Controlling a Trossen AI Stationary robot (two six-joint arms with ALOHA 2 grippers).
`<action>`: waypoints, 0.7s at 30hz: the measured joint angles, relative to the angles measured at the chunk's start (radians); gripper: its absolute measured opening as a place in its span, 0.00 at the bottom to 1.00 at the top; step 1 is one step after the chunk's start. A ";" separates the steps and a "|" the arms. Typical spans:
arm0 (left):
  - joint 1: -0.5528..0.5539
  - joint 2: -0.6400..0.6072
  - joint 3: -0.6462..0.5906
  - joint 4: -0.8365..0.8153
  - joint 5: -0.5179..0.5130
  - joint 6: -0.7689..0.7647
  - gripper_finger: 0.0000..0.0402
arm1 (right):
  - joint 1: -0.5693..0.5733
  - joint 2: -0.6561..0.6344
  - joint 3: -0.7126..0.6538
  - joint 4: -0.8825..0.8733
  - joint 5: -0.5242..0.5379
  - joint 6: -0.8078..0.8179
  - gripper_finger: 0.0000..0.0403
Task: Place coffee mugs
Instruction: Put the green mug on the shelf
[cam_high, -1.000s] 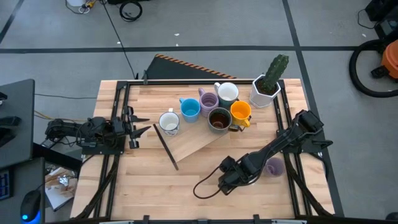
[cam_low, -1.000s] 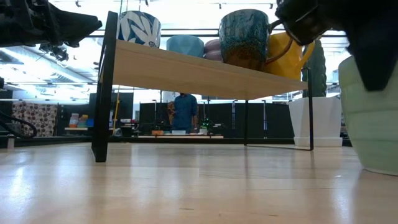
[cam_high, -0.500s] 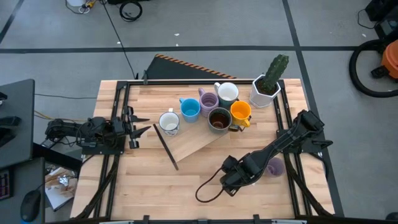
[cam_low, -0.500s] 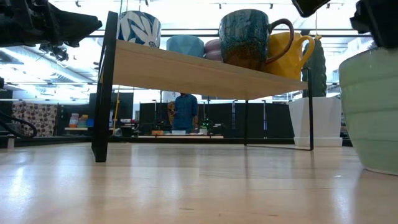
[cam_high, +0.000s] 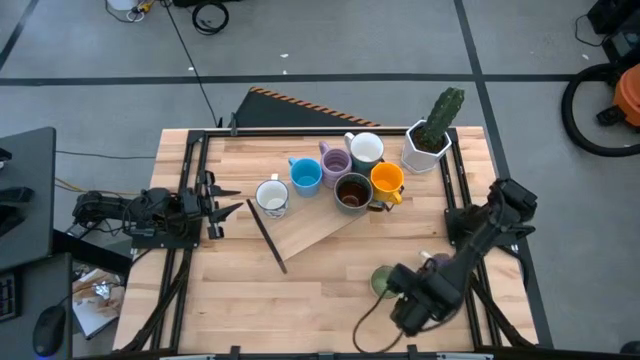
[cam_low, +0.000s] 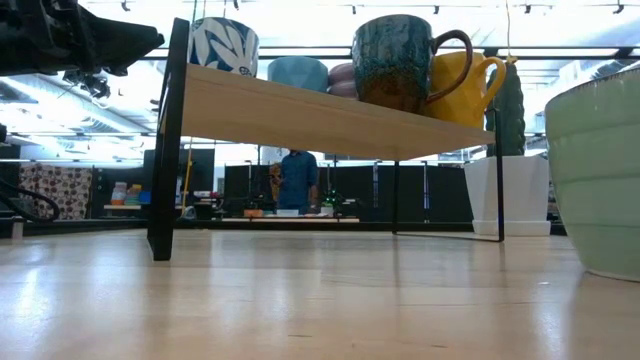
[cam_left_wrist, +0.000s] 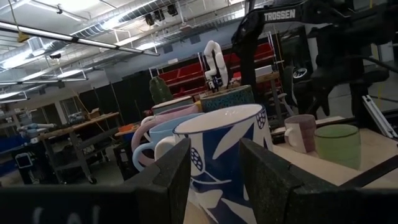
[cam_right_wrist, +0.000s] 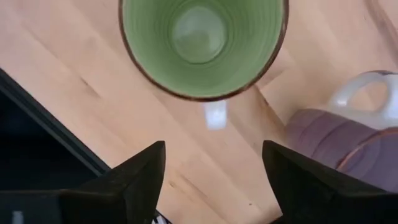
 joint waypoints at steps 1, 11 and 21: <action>0.000 0.000 0.000 0.000 0.000 0.000 0.35 | 0.013 0.000 -0.002 0.002 0.010 0.012 0.67; 0.000 0.000 0.000 0.007 0.000 -0.001 0.35 | 0.023 0.000 -0.110 0.099 0.045 0.027 0.57; 0.000 0.000 0.000 0.006 0.000 -0.001 0.35 | -0.008 0.000 -0.232 0.254 0.039 -0.011 0.51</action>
